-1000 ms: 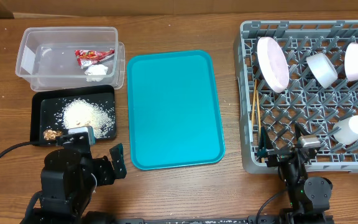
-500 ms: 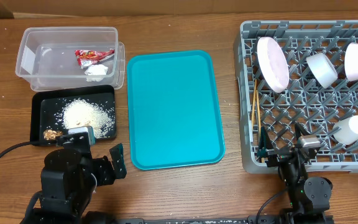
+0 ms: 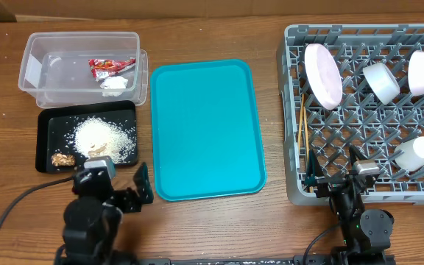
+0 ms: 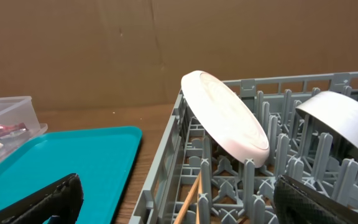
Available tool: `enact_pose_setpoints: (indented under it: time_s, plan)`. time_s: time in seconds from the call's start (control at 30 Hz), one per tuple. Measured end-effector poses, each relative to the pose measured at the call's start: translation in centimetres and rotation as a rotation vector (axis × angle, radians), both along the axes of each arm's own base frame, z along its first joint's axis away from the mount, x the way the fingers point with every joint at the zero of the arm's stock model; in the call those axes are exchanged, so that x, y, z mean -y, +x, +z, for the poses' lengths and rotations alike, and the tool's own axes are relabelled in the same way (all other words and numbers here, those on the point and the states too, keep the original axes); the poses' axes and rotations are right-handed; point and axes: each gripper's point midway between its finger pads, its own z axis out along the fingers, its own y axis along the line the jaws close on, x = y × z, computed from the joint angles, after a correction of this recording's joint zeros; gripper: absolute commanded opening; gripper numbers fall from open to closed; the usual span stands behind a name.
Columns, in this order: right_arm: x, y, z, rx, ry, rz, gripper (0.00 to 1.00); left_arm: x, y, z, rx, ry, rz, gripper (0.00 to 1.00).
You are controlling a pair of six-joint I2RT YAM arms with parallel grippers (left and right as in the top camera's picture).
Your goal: Sort waste into correct bins and load items into the dishwasher
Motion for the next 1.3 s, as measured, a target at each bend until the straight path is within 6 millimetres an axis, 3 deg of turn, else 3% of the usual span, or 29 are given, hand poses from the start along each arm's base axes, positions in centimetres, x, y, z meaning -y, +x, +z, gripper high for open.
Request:
enact_pose_setpoints:
  time_s: [0.1,0.23,0.43,0.53,0.67,1.3]
  plan:
    - [0.0,0.0,0.0,0.002,0.0,0.0,1.0,0.1,1.9,-1.2,0.141,0.001,-0.012,1.0]
    - [0.0,0.0,0.1,0.003,0.001,0.0,1.0,0.4,2.9,-2.2,0.273,0.016,-0.042,1.0]
    - [0.0,0.0,0.1,0.004,0.001,0.001,1.0,0.8,3.0,-0.3,0.524,0.097,-0.077,1.0]
    - [0.0,0.0,0.1,0.004,0.001,0.0,1.0,0.7,3.1,-1.4,0.507,0.146,-0.086,1.0]
    - [0.0,0.0,0.1,0.003,0.001,0.001,1.0,0.4,3.1,-5.0,0.366,0.167,-0.086,1.0]
    - [0.0,0.0,0.1,0.004,0.001,0.0,1.0,0.3,3.1,-5.0,0.367,0.169,-0.078,1.0]
